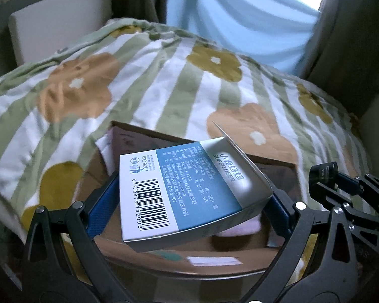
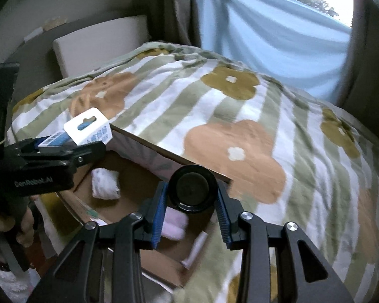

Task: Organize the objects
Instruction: 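Carry the product box and black lid over the cardboard box, then open both tools to drop the product box and lid into the box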

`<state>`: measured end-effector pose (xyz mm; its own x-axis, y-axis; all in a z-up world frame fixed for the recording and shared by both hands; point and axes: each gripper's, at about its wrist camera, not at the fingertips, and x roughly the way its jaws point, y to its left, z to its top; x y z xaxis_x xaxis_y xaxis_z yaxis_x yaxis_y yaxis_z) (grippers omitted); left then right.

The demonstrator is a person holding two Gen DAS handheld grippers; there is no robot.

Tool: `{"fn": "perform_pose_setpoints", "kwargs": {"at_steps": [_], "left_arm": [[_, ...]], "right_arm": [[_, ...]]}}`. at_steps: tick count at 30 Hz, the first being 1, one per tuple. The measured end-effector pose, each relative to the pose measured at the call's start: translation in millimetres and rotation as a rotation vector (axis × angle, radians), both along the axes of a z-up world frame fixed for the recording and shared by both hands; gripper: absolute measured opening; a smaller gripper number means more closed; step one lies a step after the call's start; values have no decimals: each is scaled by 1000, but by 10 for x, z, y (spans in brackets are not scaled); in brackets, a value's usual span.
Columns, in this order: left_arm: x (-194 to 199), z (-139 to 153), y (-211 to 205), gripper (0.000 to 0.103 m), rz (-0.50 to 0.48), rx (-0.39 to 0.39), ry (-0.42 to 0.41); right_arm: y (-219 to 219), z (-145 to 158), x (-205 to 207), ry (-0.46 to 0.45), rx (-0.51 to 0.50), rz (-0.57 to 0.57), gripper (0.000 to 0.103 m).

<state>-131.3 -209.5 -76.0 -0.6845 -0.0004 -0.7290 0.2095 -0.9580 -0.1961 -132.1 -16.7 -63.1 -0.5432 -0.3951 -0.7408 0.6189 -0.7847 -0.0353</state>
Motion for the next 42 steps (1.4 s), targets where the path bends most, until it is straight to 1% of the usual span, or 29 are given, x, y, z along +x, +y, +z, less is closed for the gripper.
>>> {"fn": "perform_pose_setpoints", "kwargs": {"at_steps": [8, 13, 17, 30, 38, 40, 42], "left_arm": [[-80, -271, -298, 99, 23, -12, -46], [-132, -449, -395, 99, 27, -11, -74], [-159, -526, -417, 99, 25, -2, -84], [-215, -584, -345, 99, -1, 2, -90], [-204, -591, -322, 99, -11, 1, -93], [-203, -573, -317, 100, -4, -19, -86], [-223, -560, -309, 102, -5, -44, -88]], "right_arm": [[-426, -247, -70, -44, 21, 51, 34], [-549, -401, -117, -73, 34, 62, 34], [-607, -500, -142, -91, 48, 66, 34], [-570, -571, -193, -118, 64, 55, 34], [-513, -572, -192, -135, 54, 43, 34], [-513, -559, -192, -137, 51, 47, 34], [-518, -541, -192, -132, 47, 57, 45]]}}
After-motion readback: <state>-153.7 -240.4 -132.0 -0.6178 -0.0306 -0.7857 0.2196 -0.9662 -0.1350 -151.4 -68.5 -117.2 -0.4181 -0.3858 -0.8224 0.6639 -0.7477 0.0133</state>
